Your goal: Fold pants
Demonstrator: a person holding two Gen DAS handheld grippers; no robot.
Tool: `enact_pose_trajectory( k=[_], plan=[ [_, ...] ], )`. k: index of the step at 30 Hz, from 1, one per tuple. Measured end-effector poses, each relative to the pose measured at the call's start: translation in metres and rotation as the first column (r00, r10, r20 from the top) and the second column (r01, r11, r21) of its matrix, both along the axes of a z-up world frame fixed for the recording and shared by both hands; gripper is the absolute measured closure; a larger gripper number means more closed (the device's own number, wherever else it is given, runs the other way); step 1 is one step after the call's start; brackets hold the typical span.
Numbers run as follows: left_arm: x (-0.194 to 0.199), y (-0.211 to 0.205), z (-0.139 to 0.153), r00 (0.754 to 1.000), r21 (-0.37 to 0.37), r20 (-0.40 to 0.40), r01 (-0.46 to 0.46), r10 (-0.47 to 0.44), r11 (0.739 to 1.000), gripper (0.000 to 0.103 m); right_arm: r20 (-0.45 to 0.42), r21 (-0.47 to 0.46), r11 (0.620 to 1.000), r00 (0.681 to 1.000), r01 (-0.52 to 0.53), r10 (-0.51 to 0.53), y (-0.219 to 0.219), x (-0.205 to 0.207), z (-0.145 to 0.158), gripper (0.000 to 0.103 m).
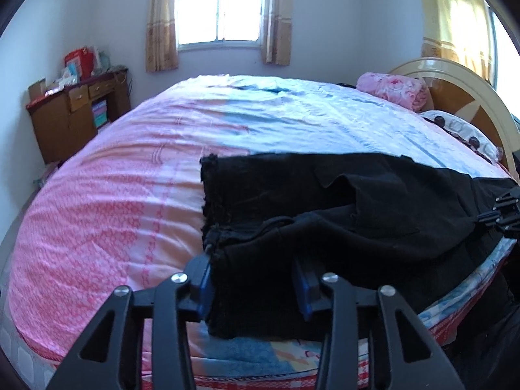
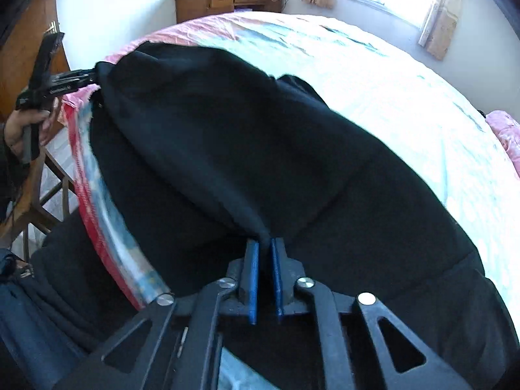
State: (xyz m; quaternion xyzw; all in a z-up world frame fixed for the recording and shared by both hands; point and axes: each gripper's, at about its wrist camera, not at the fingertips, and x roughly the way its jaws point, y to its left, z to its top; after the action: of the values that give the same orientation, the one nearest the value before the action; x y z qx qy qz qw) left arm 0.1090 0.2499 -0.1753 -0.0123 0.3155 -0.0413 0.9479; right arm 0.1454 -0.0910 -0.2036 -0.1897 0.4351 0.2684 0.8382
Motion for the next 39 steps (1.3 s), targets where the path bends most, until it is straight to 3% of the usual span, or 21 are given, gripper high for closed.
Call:
enact_pose_trajectory(
  k=[6, 13, 15, 19, 22, 24, 25, 28, 32, 35, 39],
  plan=[
    [-0.011, 0.008, -0.007, 0.999, 0.016, -0.034, 0.036, -0.036, 0.999, 0.061, -0.037, 0.033, 0.998, 0.998, -0.051, 0.052, -0.01, -0.028, 0.017, 0.097],
    [-0.019, 0.009, -0.033, 0.996, 0.013, -0.082, 0.025, -0.024, 1.0, 0.06, -0.134, -0.005, 0.998, 0.989, -0.057, 0.056, 0.001, -0.025, -0.027, 0.097],
    [-0.019, 0.011, -0.035, 0.997, 0.031, -0.082, -0.01, 0.012, 0.999, 0.043, -0.127, -0.001, 0.998, 0.99, -0.056, 0.055, 0.003, -0.024, -0.027, 0.096],
    [-0.017, 0.012, -0.037, 0.996, 0.063, -0.084, -0.038, 0.043, 0.997, 0.025, -0.167, 0.028, 0.998, 0.984, -0.055, 0.059, 0.001, -0.02, -0.029, 0.094],
    [-0.018, 0.014, -0.04, 0.995, 0.088, -0.095, -0.031, 0.039, 0.996, 0.019, -0.164, 0.03, 0.997, 0.984, -0.07, 0.074, -0.01, -0.021, -0.021, 0.086],
    [-0.021, 0.015, -0.042, 0.994, 0.111, -0.101, -0.028, 0.04, 0.993, 0.011, -0.177, 0.05, 0.996, 0.98, -0.078, 0.086, -0.015, -0.024, -0.017, 0.061],
    [-0.024, 0.016, -0.042, 0.994, 0.122, -0.099, -0.025, 0.037, 0.992, 0.011, -0.178, 0.06, 0.995, 0.98, -0.083, 0.093, -0.018, -0.026, -0.014, 0.058],
    [-0.032, 0.023, -0.046, 0.992, 0.151, -0.115, -0.042, 0.06, 0.988, 0.011, -0.158, 0.079, 0.994, 0.983, -0.08, 0.092, -0.027, -0.031, -0.003, 0.057],
    [-0.048, 0.041, -0.045, 0.982, 0.121, -0.131, -0.118, 0.134, 0.986, 0.012, -0.127, 0.146, 0.989, 0.991, -0.032, 0.051, -0.044, -0.023, 0.02, 0.057],
    [-0.062, 0.043, -0.03, 0.979, 0.124, -0.081, -0.176, 0.187, 0.977, 0.012, -0.114, 0.228, 0.973, 0.993, 0.035, -0.009, -0.059, -0.003, 0.042, 0.057],
    [-0.067, 0.037, 0.0, 0.974, 0.073, 0.011, -0.229, 0.228, 0.971, 0.01, -0.119, 0.301, 0.947, 0.99, 0.113, -0.08, -0.065, 0.037, 0.062, 0.057]
  ],
)
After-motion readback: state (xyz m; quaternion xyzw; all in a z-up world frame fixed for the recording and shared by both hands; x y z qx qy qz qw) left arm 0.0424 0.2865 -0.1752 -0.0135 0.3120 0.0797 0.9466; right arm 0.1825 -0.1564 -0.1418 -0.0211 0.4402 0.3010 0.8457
